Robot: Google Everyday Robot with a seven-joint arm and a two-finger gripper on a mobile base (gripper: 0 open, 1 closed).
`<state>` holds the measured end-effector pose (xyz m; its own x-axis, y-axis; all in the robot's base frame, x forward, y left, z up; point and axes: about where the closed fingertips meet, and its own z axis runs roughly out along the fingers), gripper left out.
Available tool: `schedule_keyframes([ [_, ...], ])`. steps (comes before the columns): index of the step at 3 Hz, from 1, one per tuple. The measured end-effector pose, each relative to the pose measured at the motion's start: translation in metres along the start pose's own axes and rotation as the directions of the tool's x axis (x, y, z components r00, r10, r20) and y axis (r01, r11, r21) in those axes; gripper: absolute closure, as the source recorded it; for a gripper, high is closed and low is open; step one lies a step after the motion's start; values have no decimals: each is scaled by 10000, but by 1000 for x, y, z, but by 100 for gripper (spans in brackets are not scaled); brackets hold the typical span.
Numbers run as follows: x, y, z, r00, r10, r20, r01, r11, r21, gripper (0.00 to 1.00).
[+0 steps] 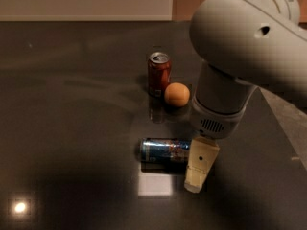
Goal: Place redbull can upright
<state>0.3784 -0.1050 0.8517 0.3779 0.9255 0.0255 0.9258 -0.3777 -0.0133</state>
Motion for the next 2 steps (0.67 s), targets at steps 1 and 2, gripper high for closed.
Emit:
schedule_keyframes([
  [1, 5, 2, 9, 9999, 17, -160, -17, 10000, -49, 0],
  [2, 10, 1, 17, 9999, -18, -169, 18, 10000, -27, 0],
])
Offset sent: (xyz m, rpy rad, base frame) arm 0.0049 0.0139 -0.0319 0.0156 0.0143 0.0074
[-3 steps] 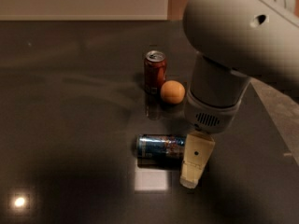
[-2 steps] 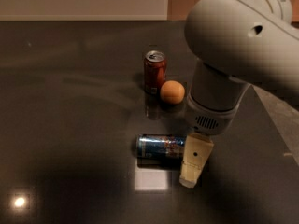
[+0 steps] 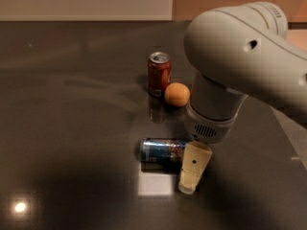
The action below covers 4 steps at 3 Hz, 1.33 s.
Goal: Place redbull can upright
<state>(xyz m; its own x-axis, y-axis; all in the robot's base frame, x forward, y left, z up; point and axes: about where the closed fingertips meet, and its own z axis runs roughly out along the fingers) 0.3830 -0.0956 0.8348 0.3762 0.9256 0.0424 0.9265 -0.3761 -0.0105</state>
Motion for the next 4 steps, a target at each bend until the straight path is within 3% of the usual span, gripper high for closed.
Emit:
schedule_keyframes([
  [1, 3, -1, 4, 10000, -26, 38, 26, 10000, -67, 18],
  [3, 11, 1, -2, 9998, 177, 127, -175, 9997, -165, 64],
  [4, 21, -1, -14, 9978, 640, 157, -639, 9979, -111, 88],
])
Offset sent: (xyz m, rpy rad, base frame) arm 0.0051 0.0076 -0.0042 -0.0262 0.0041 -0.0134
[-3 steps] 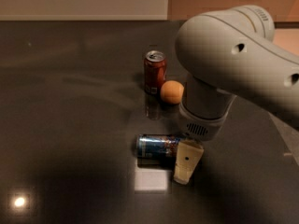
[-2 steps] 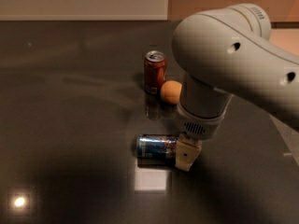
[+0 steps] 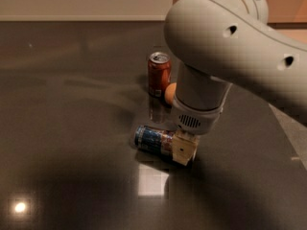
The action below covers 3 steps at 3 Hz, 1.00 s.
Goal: Place redbull can upright
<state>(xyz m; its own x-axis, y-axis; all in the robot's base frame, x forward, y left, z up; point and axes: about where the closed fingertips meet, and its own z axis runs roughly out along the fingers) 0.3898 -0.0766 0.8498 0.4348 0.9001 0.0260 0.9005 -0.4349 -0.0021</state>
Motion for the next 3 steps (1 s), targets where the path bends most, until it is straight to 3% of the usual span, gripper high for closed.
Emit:
schedule_keyframes([
  [1, 12, -3, -15, 9953, 923, 288, -932, 9952, 311, 100],
  [2, 26, -10, -28, 9739, 2199, 554, -2240, 9710, 834, 100],
  [3, 45, -11, -37, 9256, 3742, 575, -3785, 9123, 1565, 100],
])
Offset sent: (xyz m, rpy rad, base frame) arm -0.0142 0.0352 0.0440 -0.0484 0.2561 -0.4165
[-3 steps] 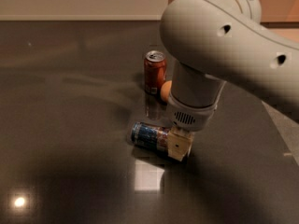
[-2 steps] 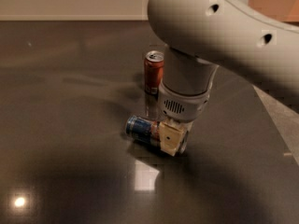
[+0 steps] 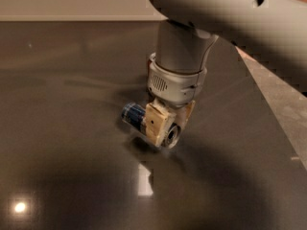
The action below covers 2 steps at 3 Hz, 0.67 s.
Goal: Place redbull can upright
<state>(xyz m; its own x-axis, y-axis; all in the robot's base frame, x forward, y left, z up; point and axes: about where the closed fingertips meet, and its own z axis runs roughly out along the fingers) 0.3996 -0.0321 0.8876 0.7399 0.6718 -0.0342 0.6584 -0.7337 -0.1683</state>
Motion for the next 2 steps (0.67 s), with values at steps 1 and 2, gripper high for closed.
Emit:
schedule_keyframes([
  [1, 9, -6, -12, 9835, 1808, -121, -1792, 9804, 816, 100],
  [2, 11, -11, -25, 9334, 3588, -39, -3538, 9223, 1557, 100],
])
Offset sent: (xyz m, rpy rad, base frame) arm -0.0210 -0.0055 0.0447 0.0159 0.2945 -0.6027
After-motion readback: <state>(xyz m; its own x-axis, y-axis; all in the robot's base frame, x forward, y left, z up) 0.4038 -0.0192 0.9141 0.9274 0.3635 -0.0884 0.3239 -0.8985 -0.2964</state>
